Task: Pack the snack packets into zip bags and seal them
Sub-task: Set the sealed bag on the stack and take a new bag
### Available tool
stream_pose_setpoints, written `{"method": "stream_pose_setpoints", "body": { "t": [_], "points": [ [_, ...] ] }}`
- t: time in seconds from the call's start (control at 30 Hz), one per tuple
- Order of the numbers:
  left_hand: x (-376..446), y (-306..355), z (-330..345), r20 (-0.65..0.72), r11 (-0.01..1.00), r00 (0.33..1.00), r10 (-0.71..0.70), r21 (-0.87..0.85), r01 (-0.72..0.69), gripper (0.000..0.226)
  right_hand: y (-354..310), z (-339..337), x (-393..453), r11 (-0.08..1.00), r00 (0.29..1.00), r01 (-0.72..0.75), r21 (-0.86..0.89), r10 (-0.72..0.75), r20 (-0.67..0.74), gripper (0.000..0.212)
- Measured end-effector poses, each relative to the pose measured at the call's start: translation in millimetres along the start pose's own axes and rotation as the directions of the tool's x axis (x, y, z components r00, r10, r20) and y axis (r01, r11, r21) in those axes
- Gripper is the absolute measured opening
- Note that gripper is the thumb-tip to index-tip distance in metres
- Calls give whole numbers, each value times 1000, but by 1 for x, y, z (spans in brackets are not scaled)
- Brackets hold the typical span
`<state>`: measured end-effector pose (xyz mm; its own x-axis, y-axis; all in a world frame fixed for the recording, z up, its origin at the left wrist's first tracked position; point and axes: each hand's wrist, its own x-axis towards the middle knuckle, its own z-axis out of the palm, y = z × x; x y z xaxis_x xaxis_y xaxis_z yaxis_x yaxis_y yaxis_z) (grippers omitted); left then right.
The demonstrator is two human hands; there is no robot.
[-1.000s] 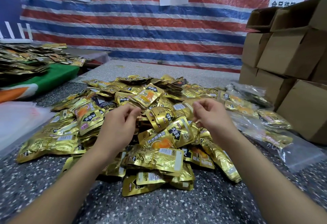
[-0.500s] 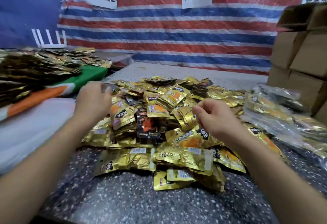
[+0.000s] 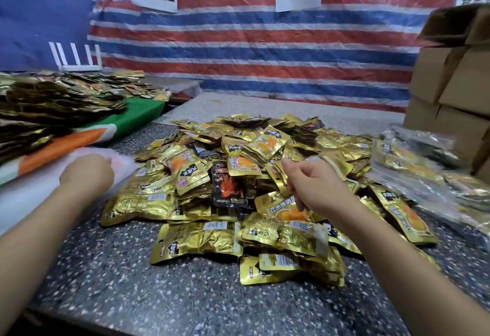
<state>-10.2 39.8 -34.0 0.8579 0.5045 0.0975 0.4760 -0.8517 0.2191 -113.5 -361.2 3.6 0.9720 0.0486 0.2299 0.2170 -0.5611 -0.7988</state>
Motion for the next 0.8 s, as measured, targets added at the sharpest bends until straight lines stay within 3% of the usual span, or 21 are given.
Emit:
{"method": "stream_pose_setpoints", "body": {
  "t": [0.13, 0.23, 0.37, 0.43, 0.5, 0.6, 0.7, 0.8],
  "points": [
    [-7, 6, -4, -43, 996, 998, 52, 70, -49, 32, 0, -1, -5, 1000, 1000, -1, -6, 1, 9, 56],
    [-12, 0, -1, -197, 994, 977, 83, 92, -66, 25, -3, -2, -7, 1000, 1000, 8, 4, -8, 14, 57],
    [-25, 2, -7, -410, 987, 905, 116, -52, -151, 22, -4, -3, -9, 999, 999, 35, -25, -34, 23, 58],
    [-39, 15, -15, -470, 968, 863, 182, -69, -242, 27, -6, -3, -10, 999, 999, 35, -21, -34, 28, 55],
    [-63, 34, -25, -542, 924, 795, 271, -86, -374, 16, -9, -2, -10, 1000, 999, 25, 10, -25, 43, 54],
    [-123, 70, -35, -658, 777, 637, 401, -124, -617, 6, -17, 1, -9, 970, 987, -85, 227, 51, 152, 56],
    [-192, 99, -28, -665, 552, 495, 560, -146, -821, 13, -24, 3, -7, 850, 926, -302, 431, 153, 346, 73],
    [-234, 114, -7, -591, 367, 377, 713, -143, -919, 12, -22, 4, -6, 817, 923, -355, 455, 230, 307, 74]
  ]
}}
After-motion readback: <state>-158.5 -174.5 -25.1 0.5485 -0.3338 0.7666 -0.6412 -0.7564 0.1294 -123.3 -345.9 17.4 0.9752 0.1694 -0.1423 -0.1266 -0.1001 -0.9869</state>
